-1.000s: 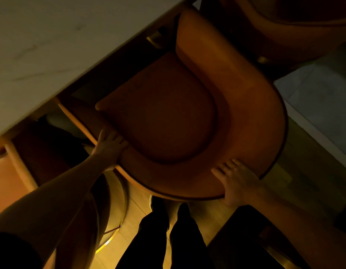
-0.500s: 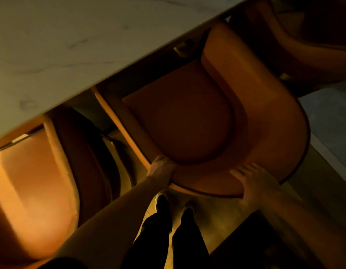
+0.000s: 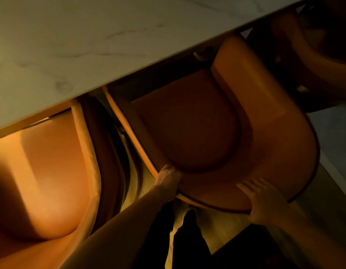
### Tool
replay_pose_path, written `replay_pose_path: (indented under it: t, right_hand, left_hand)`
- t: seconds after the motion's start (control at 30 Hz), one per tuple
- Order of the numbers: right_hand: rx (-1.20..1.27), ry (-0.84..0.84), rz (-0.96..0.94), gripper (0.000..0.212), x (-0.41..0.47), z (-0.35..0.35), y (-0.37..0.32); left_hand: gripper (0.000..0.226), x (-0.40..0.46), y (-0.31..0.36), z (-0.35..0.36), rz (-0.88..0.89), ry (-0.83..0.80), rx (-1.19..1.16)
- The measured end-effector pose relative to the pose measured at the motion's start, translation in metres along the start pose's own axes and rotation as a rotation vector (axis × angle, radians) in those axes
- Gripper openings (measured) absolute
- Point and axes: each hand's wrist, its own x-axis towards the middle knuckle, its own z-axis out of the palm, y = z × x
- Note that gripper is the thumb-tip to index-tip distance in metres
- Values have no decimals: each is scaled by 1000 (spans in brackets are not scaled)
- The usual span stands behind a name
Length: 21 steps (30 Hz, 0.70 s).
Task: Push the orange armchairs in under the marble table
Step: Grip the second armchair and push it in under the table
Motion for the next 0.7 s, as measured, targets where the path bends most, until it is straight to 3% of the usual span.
replay_pose_path:
  t: [0.27,0.7]
  right_hand:
    - [-15,3,-10,110,-8,6,-49]
    - [-25,-127,-3,108,-9,-8,-51]
  left_hand:
    - [29,-41,-20,8,-42,-53,53]
    - [30,-42,-23,7,-26,-71,14]
